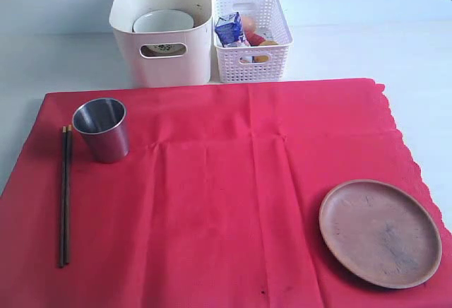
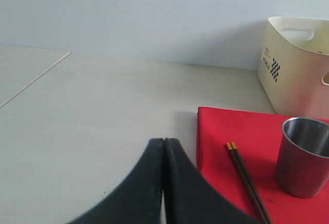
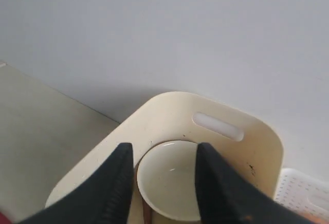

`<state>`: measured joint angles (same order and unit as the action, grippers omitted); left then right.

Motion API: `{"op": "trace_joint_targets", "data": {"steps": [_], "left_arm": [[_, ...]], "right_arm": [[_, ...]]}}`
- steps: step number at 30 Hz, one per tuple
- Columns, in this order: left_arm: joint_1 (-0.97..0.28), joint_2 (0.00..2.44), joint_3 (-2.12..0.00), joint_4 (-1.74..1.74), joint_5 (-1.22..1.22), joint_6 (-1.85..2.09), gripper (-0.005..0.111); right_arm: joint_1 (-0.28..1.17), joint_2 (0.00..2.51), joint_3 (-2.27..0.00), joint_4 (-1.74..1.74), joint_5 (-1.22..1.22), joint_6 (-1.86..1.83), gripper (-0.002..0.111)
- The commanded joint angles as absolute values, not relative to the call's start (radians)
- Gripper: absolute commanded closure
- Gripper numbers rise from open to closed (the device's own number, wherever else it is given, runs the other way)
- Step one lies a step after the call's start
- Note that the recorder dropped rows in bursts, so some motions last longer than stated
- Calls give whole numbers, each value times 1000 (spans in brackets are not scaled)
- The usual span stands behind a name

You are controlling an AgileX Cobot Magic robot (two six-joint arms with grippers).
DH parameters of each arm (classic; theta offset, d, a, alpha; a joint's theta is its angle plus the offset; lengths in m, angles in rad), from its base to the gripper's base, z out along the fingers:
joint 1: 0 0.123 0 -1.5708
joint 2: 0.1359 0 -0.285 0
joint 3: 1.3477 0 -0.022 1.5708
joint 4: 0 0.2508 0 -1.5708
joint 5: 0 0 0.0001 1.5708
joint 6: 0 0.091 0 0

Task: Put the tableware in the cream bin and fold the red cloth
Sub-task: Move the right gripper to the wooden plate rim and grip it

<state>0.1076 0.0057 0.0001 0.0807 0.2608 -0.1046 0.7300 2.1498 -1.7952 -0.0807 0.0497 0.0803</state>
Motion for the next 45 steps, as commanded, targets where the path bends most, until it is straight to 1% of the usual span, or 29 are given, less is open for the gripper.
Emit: {"op": "trace_joint_targets", "data": {"steps": [1,2,3,4,5,7,12,16,23,28,34,38,42,45], "left_arm": [[100,4,0,74,255,-105,106],[100,4,0,74,255,-105,106],[100,4,0,74,255,-105,106],[100,4,0,74,255,-105,106],[100,4,0,74,255,-105,106],[100,4,0,74,255,-105,106],[100,4,0,74,255,-105,106],[100,4,0,74,255,-105,106],[100,4,0,74,255,-105,106],[100,4,0,74,255,-105,106],[100,4,0,74,255,-105,106],[100,4,0,74,255,-105,106],[100,4,0,74,255,-105,106],[100,4,0,74,255,-105,106]], "right_arm": [[723,2097,-1802,-89,195,71,85],[723,2088,-1802,-89,224,71,88],[723,2061,-1802,-89,284,62,95],[723,2048,-1802,-89,303,54,97],[723,2020,-1789,-86,329,54,103],[723,1965,-1727,-84,316,52,108],[723,1815,-1509,-89,240,41,108],[723,1751,-1365,-89,153,43,108],[723,1730,-1273,-89,153,43,108],[723,1693,-1219,-89,199,32,108],[723,1577,-1174,-85,341,-181,108],[723,1521,-1174,-85,529,-323,108],[723,1517,-1174,-85,774,-504,108],[723,1545,-1174,-85,891,-528,108]]}}
